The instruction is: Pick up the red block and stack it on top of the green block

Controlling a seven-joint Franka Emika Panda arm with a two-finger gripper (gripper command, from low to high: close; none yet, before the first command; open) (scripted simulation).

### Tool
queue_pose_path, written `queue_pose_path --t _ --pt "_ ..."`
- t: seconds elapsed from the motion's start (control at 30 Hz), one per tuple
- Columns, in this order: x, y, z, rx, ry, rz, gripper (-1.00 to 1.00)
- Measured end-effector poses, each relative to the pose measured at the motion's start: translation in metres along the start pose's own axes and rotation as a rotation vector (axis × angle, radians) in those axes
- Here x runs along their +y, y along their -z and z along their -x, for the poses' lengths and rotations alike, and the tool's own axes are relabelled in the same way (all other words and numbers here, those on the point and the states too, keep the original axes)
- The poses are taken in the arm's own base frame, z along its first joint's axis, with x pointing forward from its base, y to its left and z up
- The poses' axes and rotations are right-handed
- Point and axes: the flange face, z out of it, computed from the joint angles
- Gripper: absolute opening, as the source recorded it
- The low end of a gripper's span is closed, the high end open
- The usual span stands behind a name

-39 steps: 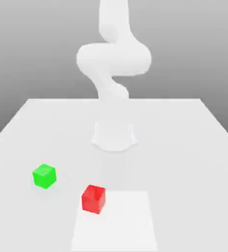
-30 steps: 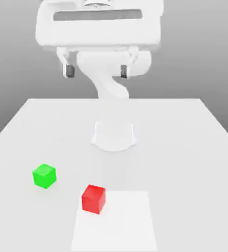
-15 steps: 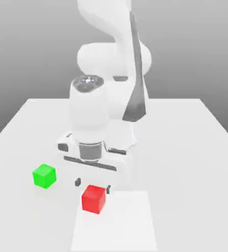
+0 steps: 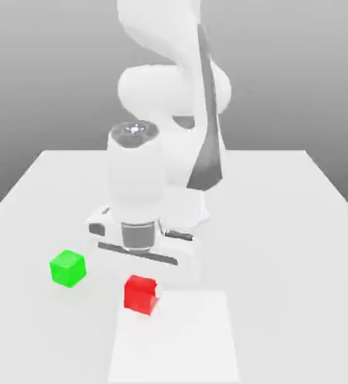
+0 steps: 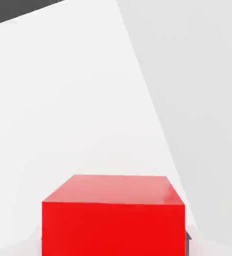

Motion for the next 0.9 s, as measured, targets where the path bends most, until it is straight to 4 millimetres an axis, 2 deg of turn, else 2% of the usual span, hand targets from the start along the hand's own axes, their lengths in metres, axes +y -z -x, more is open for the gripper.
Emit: queue_pose_path --t 0.1,0.3,0.53,0.6,0.8,0.83,0.9 --pt "0.027 0.012 -0.027 0.003 -0.195 0.002 -1.0" --pt "0.086 0.027 -0.067 0.007 -0.629 0.003 -1.0" --pt "0.165 0.041 -0.098 0.002 -1.155 0.0 -1.0" --pt "0.173 0.032 -0.101 -0.001 -1.211 -0.001 -1.0" --pt "0.175 -0.016 -0.101 -0.001 -1.227 -0.001 -1.0" --pt "0.175 -0.021 -0.1 0.0 -1.224 -0.001 1.0" --pt "0.173 -0.021 -0.1 0.0 -1.219 -0.001 1.0"
